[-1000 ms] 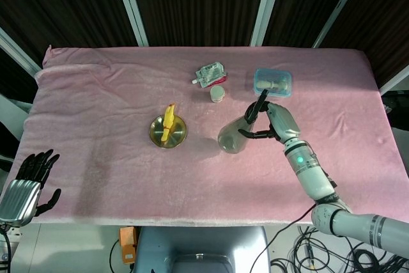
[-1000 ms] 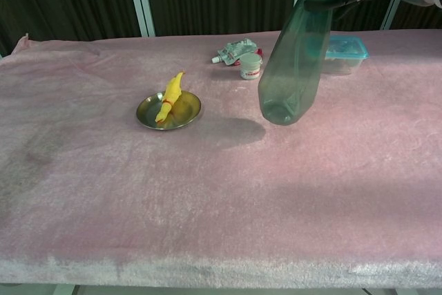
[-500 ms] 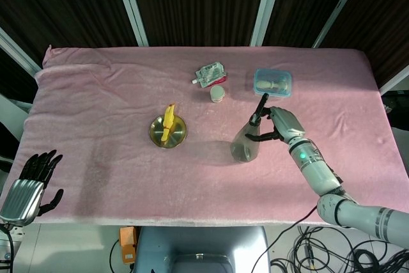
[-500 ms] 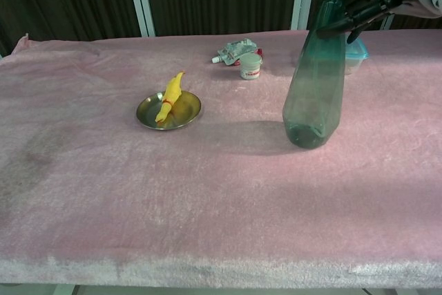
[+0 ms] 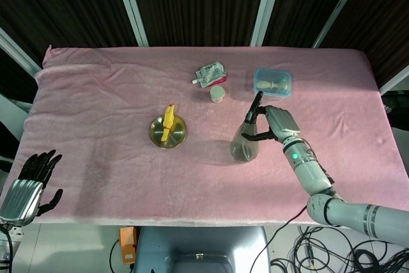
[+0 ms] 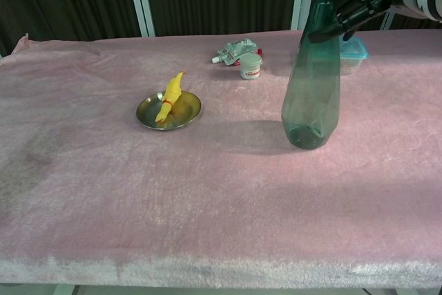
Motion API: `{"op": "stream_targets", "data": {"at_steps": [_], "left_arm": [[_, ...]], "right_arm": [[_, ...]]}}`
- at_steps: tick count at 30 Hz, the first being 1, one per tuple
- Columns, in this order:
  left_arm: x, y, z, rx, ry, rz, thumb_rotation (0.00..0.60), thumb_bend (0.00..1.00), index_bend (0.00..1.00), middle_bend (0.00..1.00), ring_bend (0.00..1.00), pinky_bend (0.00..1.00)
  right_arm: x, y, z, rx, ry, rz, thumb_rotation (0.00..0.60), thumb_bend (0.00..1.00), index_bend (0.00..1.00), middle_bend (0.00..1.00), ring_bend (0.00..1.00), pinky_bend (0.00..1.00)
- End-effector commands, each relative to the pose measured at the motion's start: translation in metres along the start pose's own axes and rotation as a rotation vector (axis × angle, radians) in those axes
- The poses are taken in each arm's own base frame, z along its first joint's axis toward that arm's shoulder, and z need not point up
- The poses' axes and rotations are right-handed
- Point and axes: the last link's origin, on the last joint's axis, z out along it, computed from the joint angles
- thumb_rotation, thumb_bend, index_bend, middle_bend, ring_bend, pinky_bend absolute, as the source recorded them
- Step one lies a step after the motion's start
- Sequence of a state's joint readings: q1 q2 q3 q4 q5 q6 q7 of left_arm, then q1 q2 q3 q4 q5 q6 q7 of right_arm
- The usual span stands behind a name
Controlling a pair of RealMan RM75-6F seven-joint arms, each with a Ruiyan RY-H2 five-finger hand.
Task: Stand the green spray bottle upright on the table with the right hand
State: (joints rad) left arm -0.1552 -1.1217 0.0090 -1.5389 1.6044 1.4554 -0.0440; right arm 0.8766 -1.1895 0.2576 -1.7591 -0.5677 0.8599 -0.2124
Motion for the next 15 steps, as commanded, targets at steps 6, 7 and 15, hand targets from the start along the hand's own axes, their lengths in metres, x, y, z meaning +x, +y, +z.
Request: {"op": "stream_targets", "data": {"at_steps": [6,7,15], "left_arm": [[0.0,0.001,-0.001,-0.003,0.0,0.003,0.6,0.39,0.0,0.0,0.0,0.0],[0.0,0.001,-0.001,-0.003,0.0,0.003,0.6,0.39,0.0,0.0,0.0,0.0],[0.001,0.001,-0.002,-0.006,0.006,-0.001,0.6,0.39,0.0,0.0,0.0,0.0]], "right_arm": [[-0.006,0.001,-0.006,0.01,-0.004,-0.05,0.6,0.39,0.44,0.41,0.25,0.33],[-0.006,0.001,-0.007,0.014,0.001,-0.056,0.6,0.38,0.4,0.39,0.24,0.32],[-0.004,-0.001,-0.018,0.034,0.044,-0.12,0.6,0.38,0.2,0.28,0.17,0.26]]}}
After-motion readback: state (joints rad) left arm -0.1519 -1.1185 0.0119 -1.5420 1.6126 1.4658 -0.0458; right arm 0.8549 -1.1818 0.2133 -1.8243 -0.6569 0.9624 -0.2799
